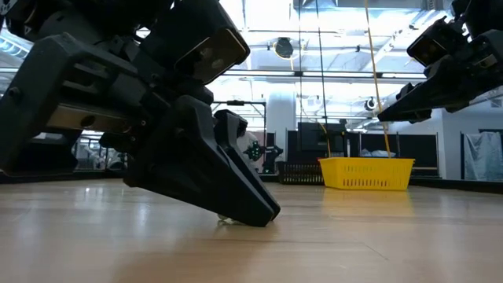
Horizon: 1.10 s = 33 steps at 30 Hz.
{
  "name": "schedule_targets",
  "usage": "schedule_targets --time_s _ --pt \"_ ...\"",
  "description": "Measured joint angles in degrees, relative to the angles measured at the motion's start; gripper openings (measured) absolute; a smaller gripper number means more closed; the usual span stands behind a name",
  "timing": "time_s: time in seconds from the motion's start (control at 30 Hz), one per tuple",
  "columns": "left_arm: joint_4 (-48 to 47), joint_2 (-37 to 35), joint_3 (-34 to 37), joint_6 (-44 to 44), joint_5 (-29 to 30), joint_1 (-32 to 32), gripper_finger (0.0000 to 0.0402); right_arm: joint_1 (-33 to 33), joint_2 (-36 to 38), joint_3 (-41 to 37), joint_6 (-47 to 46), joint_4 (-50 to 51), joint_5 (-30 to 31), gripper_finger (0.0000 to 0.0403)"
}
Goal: Sort Halloween decoration
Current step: Put the green spider toy into the black basket
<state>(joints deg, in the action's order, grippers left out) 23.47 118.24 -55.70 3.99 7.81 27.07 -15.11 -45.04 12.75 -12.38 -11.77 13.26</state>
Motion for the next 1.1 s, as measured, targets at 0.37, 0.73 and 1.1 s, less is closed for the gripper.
schedule_targets --time_s 0.37,0.73,1.1 --pt "-0.83 -1.74 0.19 -0.44 0.76 -0.06 0.0063 -0.02 0.00 -0.01 0.00 0.00 -0.02 0.0185" --pt "-3.83 -6.40 0.24 -1.77 4.61 -0.28 0.0062 -0.01 0.00 -0.01 0.01 0.00 -0.02 0.0185" --pt "-3.18 -9.14 0.15 -1.92 6.50 -1.03 0.0062 -0.02 0.00 -0.04 0.01 0.00 -0.02 0.0185"
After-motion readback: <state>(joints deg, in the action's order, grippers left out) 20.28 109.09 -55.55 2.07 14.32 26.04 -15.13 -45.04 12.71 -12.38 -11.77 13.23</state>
